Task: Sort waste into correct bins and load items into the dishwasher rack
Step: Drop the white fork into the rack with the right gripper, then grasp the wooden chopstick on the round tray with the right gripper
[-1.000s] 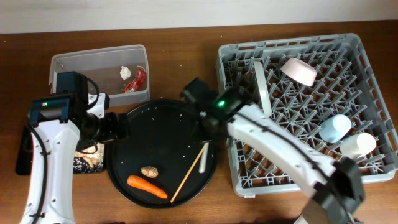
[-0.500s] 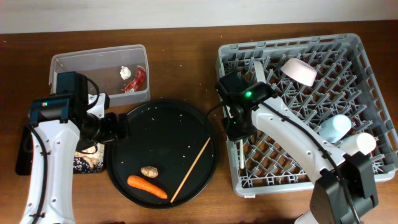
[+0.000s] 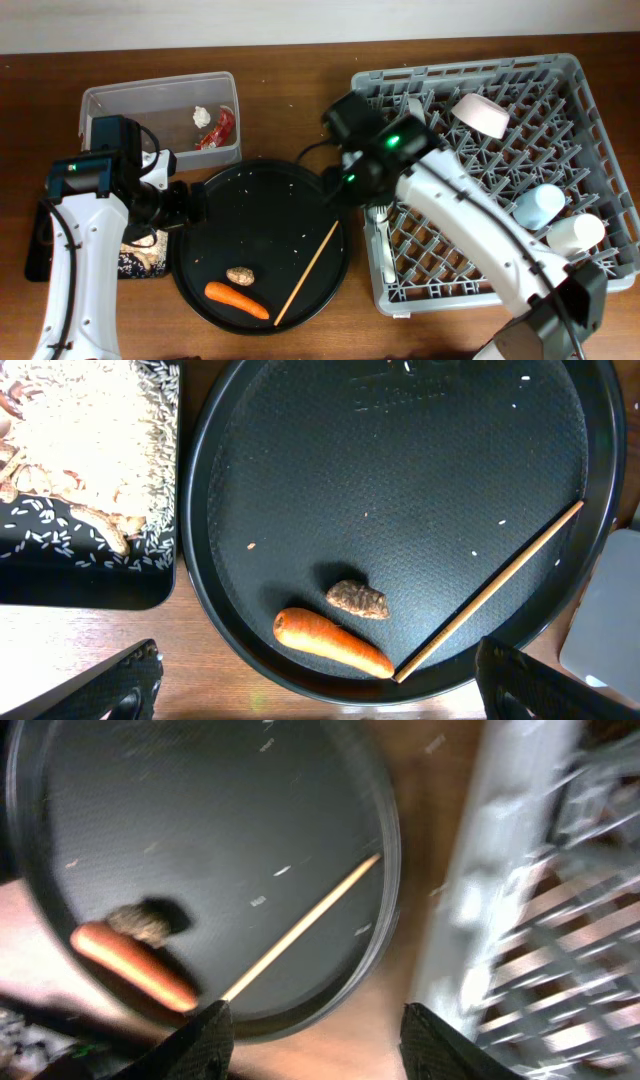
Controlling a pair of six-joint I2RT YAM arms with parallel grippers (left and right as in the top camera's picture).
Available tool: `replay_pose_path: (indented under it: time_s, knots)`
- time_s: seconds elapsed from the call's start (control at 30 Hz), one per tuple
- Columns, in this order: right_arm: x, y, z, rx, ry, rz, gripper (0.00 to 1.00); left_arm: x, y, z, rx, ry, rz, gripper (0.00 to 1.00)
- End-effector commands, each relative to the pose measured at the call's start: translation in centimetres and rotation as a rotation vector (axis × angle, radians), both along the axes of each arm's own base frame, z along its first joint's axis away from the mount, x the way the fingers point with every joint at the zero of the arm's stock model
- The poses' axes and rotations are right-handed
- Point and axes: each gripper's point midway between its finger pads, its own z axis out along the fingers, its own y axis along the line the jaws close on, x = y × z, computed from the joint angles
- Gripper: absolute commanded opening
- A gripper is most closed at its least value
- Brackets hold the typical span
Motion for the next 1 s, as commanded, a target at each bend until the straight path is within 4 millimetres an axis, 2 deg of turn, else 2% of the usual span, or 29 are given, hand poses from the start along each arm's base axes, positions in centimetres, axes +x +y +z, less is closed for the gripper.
replay_pose_path:
  time_s: [0.0,0.07,0.17,0.3,0.47,0.7,0.73,0.8,0.97]
  knots:
    - [-3.2,2.9,-3.3,-0.005,0.145,-0.127,0.58,-0.1,-0.3,0.0,-0.010,-0.005,-0.007,0.99]
    - [-5.1,3.9,-6.4,-0.048,0.210,-0.194,0.58,-0.1,-0.3,0.0,-0.010,-0.004,-0.008,0.99]
    - [-6.7,4.8,-10.1,-0.070,0.245,-0.248,0.58,-0.1,-0.3,0.0,-0.010,-0.004,-0.007,0.99]
    - [-7.4,5.3,-13.4,-0.058,0.248,-0.282,0.58,-0.1,-0.3,0.0,-0.010,-0.005,-0.008,0.99]
    - [-7.7,4.6,-15.5,-0.088,0.258,-0.327,0.57,-0.1,-0.3,0.0,-0.010,-0.004,-0.007,0.99]
    - [-8.1,4.7,-19.0,-0.145,0.293,-0.328,0.56,-0.1,-0.3,0.0,-0.010,-0.004,-0.007,0.99]
    - [-8.1,4.6,-19.1,-0.149,0.295,-0.328,0.52,-0.1,-0.3,0.0,-0.010,-0.004,-0.007,0.99]
    - [-8.1,4.6,-19.1,-0.149,0.296,-0.328,0.36,-0.1,-0.3,0.0,-0.010,-0.004,-0.007,0.99]
    - [-8.3,4.9,-19.0,-0.136,0.312,-0.325,0.19,-0.1,-0.3,0.0,-0.010,-0.004,-0.008,0.99]
